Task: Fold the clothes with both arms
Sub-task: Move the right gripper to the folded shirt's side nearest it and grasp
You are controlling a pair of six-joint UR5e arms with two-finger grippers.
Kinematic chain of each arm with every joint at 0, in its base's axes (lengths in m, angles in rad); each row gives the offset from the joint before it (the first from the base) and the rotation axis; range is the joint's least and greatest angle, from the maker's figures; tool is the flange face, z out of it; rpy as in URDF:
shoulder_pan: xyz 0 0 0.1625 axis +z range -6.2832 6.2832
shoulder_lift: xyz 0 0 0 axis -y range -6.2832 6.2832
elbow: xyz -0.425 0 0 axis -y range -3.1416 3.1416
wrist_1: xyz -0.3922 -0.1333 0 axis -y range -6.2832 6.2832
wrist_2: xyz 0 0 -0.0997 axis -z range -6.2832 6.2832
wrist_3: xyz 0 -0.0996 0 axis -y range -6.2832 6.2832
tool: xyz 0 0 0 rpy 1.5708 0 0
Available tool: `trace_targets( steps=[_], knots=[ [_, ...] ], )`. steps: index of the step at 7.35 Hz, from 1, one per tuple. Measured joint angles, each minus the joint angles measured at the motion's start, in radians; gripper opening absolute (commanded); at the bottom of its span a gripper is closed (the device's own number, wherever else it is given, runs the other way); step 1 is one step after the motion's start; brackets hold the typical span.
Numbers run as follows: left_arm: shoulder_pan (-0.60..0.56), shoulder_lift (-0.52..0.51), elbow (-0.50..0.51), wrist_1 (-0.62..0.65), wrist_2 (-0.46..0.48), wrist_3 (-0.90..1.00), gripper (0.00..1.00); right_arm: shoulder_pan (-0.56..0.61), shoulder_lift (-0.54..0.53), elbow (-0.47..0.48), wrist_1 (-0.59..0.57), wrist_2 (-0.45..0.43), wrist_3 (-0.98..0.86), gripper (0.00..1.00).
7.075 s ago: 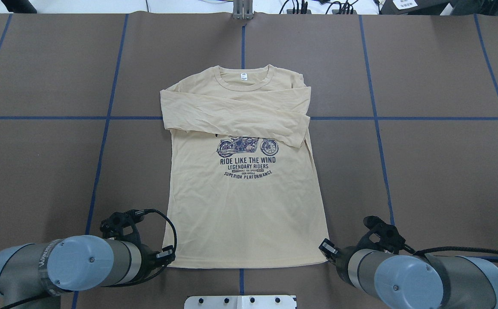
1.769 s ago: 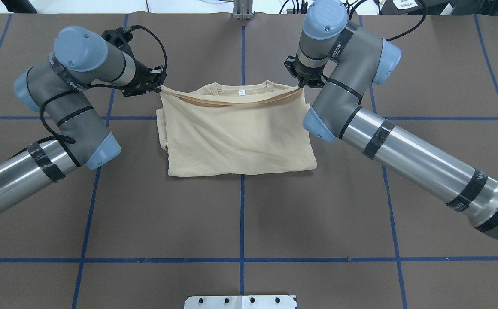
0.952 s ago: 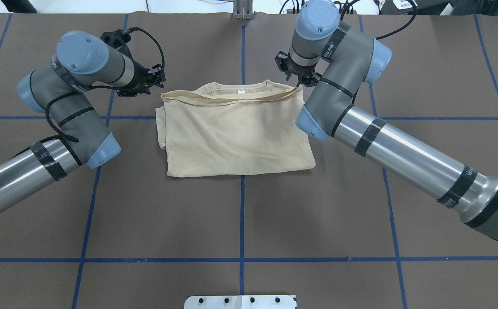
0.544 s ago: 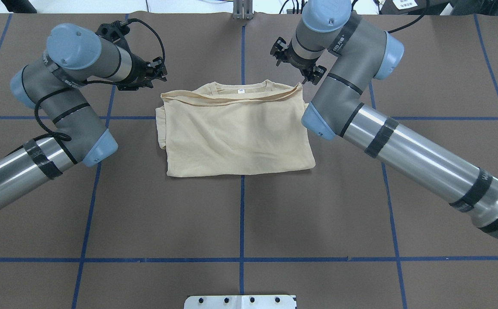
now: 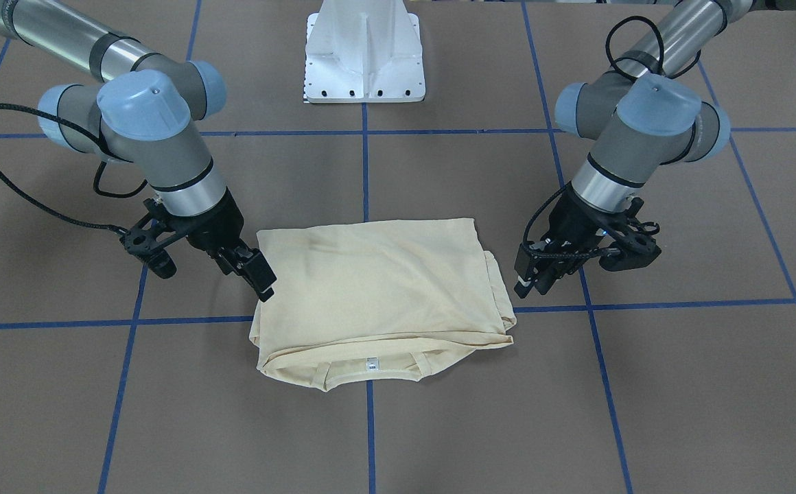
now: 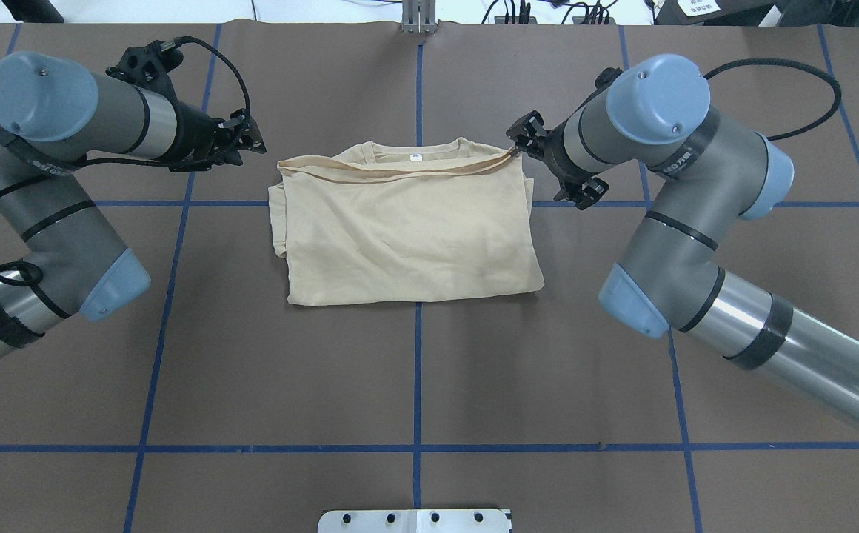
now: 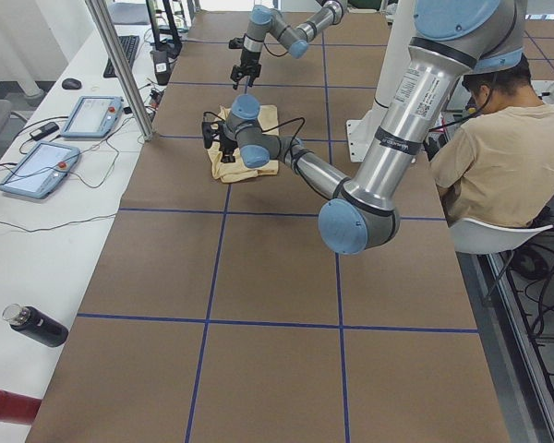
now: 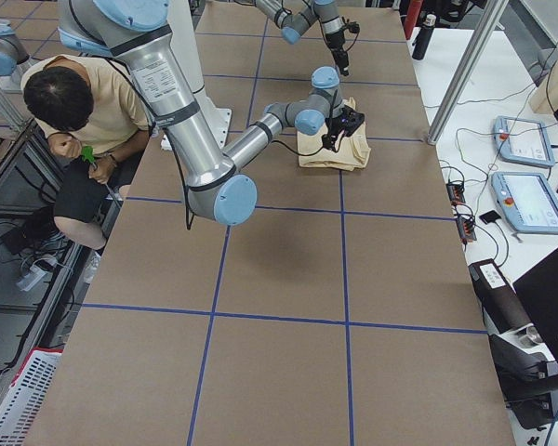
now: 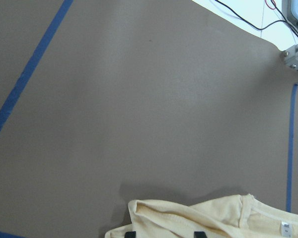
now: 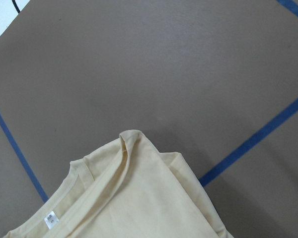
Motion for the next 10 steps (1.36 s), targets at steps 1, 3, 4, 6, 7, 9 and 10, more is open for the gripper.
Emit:
trace_targets(
  steps=[1, 3, 4, 6, 7, 9, 10],
  knots=[
    [0.002, 0.012, -0.020, -0.002, 0.001, 0.006, 0.50, -0.060, -0.023, 0.028, 0.004, -0.092, 0.101, 0.94],
    [0.002, 0.018, -0.026, -0.002, 0.011, 0.052, 0.49, -0.157, -0.071, 0.045, 0.009, -0.222, 0.242, 0.93],
    [0.003, 0.017, -0.025, -0.001, 0.029, 0.070, 0.49, -0.188, -0.100, 0.058, 0.010, -0.253, 0.281, 0.92],
    [0.004, 0.015, -0.023, 0.001, 0.048, 0.081, 0.49, -0.237, -0.149, 0.092, 0.010, -0.275, 0.311, 0.89],
    [0.004, 0.016, -0.021, 0.001, 0.050, 0.085, 0.49, -0.256, -0.155, 0.097, 0.010, -0.282, 0.322, 0.88],
    [0.001, 0.017, -0.021, 0.002, 0.051, 0.108, 0.49, -0.274, -0.159, 0.098, 0.009, -0.296, 0.330, 0.73],
    [0.000, 0.018, -0.021, 0.001, 0.051, 0.114, 0.49, -0.278, -0.157, 0.096, 0.009, -0.301, 0.330, 0.73]
  ],
)
